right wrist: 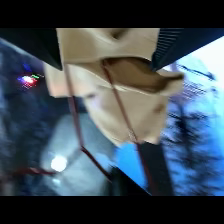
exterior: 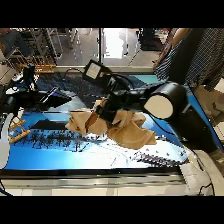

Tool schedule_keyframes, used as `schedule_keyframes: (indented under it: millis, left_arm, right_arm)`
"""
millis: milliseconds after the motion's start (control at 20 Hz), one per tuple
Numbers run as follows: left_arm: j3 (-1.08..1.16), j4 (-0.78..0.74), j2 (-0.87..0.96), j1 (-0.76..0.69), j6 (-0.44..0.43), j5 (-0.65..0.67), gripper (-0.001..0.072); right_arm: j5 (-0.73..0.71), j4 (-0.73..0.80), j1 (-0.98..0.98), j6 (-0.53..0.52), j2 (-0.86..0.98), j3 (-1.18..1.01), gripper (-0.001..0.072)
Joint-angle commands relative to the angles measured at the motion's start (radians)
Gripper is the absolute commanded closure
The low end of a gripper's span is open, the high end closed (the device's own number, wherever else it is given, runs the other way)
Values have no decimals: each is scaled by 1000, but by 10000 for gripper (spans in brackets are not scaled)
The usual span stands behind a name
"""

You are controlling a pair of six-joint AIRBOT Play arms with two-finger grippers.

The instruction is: Fold the clothes and pants, and hang the long-sleeved shirts on hangers.

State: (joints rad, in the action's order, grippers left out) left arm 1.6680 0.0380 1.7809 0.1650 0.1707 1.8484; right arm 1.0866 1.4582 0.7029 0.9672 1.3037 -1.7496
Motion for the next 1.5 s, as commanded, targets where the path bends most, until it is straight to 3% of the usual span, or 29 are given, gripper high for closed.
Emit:
schedule_keyframes:
  millis: [0, 200, 450, 550, 700, 750, 950, 1150, 1200, 1250, 1300, 1350, 1450]
  left_arm:
    - [0, 24, 5, 3, -2, 1, 694]
    - [0, 24, 6, 2, 1, 1, 694]
    - [0, 24, 6, 1, 1, 1, 695]
    - [0, 23, 6, 1, 9, 1, 694]
    - [0, 23, 6, 1, 13, 1, 694]
    - [0, 23, 6, 1, 13, 1, 694]
    - [0, 23, 6, -7, 13, 0, 695]
    - [0, 24, 10, -25, 11, -50, 693]
    - [0, 24, 10, -26, 11, -85, 670]
    - [0, 24, 10, -26, 11, -127, 487]
    - [0, 24, 9, -21, 12, -177, 197]
    - [0, 23, 8, -13, 17, -223, -13]
    - [1, 6, 5, 20, 36, -270, -11]
  right_arm:
    - [48, 264, 1, 8, -23, 5, 16]
    - [196, 341, -26, 12, -4, 41, 16]
    - [50, 280, -109, -3, 48, 68, 20]
    - [-35, 208, -109, -72, 97, 68, 142]
    - [-131, 99, -87, -148, 176, 67, 268]
    - [-148, 92, -70, -166, 189, 67, 346]
    - [-178, 92, 2, -222, 192, 43, 385]
    - [-157, 82, 8, -217, 187, 38, 682]
    - [-140, 82, 8, -211, 187, 38, 685]
    - [-118, 82, 8, -209, 187, 38, 686]
    - [-92, 83, 8, -209, 187, 38, 687]
    - [-69, 84, 7, -205, 187, 39, 688]
    - [-49, 95, -2, -159, 187, 39, 689]
